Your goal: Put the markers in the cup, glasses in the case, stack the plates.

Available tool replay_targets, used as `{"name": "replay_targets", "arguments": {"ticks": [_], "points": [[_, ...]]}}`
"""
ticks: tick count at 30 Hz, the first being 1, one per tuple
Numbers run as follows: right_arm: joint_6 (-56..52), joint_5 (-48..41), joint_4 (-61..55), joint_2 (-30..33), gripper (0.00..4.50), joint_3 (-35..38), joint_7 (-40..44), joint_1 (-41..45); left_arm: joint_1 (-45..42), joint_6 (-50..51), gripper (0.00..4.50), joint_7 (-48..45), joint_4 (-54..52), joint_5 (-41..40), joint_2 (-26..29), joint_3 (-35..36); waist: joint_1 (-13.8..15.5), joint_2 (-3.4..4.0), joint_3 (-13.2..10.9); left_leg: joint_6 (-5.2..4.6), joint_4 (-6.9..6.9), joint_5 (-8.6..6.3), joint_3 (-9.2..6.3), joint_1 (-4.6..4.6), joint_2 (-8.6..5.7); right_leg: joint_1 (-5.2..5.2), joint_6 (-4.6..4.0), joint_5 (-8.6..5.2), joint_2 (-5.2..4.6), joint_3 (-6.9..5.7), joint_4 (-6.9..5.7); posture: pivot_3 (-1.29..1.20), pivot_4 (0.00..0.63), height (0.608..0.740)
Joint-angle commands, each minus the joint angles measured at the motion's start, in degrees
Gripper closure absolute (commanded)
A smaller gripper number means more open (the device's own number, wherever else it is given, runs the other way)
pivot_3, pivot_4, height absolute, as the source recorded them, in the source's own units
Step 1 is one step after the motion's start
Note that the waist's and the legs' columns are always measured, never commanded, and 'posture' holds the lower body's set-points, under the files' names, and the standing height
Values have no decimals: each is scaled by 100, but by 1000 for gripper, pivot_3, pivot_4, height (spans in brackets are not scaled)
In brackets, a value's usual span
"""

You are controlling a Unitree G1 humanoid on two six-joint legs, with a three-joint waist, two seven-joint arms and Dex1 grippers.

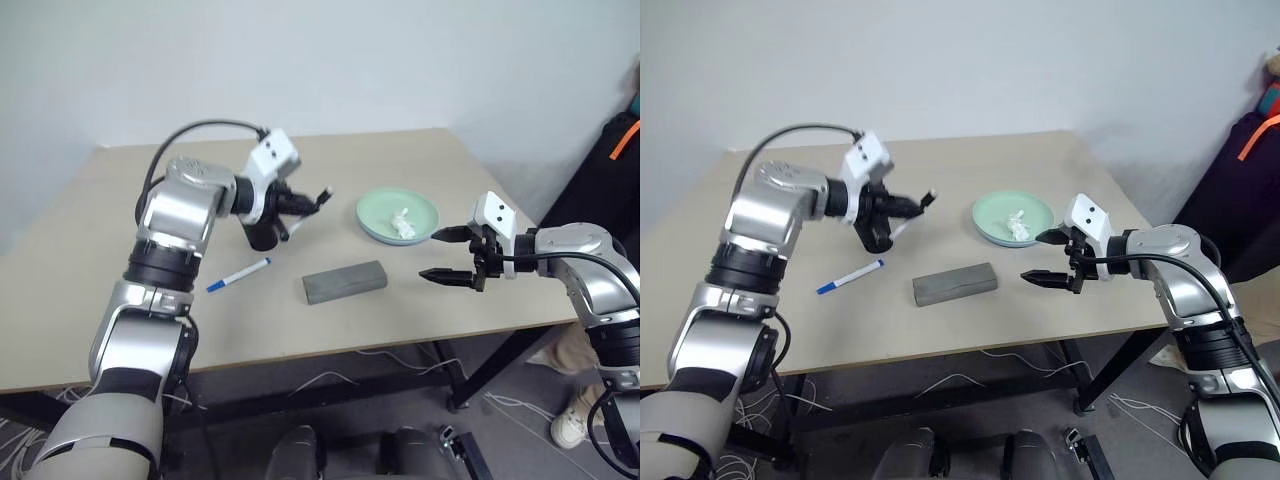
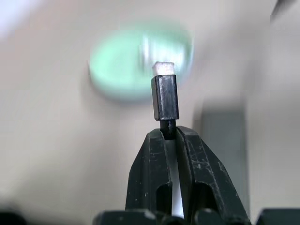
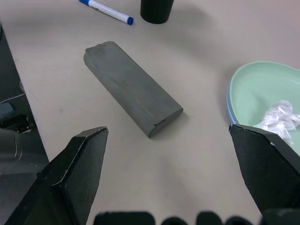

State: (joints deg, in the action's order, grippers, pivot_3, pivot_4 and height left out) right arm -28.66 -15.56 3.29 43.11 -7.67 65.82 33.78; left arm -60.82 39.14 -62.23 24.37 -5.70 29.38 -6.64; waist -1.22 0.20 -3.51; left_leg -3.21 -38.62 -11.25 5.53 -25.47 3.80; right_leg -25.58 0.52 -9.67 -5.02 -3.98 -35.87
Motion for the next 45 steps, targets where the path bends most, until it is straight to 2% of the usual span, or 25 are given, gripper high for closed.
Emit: {"name": "replay_targets", "arguments": {"ticks": [1,6,10,26,29,37,40,45], "points": [[16,-27,-145,20,0,129,-31,181,-554,-667,4478,1038,1018,-107,-217,686,-2,-4,-1,0,-3,0,-3,-1,-3,1,2,28,1,2,2,0,0,740],[-4,-34,-175,22,0,142,-41,164,-891,-1882,4478,2024,2315,48,-281,939,0,-7,-3,7,27,-5,1,-4,-8,-14,18,45,9,8,11,0,0,740],[-25,-41,-209,33,0,157,-56,137,-899,-2563,4478,2351,2950,147,-285,956,2,-13,-6,8,26,-5,13,-10,-11,-14,18,45,8,8,16,0,0,740],[-34,-46,-200,35,0,179,-75,140,-636,-3485,4478,2824,3920,337,-139,1009,8,-17,-8,12,9,-7,10,-10,-9,-10,10,53,3,4,14,0,0,740],[-22,-37,-173,31,0,168,-69,161,-584,-3488,3725,2814,3967,349,-116,1018,10,-18,-8,12,8,-7,11,-10,-9,-9,10,53,2,4,15,0,0,740],[-26,-33,-174,18,0,139,-56,181,-670,-3348,1038,2418,3584,238,-82,1044,9,-21,-8,12,7,-8,9,-12,-9,-9,10,53,1,2,15,0,0,740],[-26,-33,-171,20,0,135,-48,184,-640,-2968,1038,1807,2991,-55,-66,1120,9,-22,-9,13,7,-8,10,-16,-9,-13,10,53,1,2,15,0,0,740],[-28,-27,-175,33,0,126,-32,190,158,-1696,1038,231,914,-413,319,621,-11,-20,-8,14,10,-9,14,-16,-9,-14,9,52,1,6,17,0,0,740]]}}
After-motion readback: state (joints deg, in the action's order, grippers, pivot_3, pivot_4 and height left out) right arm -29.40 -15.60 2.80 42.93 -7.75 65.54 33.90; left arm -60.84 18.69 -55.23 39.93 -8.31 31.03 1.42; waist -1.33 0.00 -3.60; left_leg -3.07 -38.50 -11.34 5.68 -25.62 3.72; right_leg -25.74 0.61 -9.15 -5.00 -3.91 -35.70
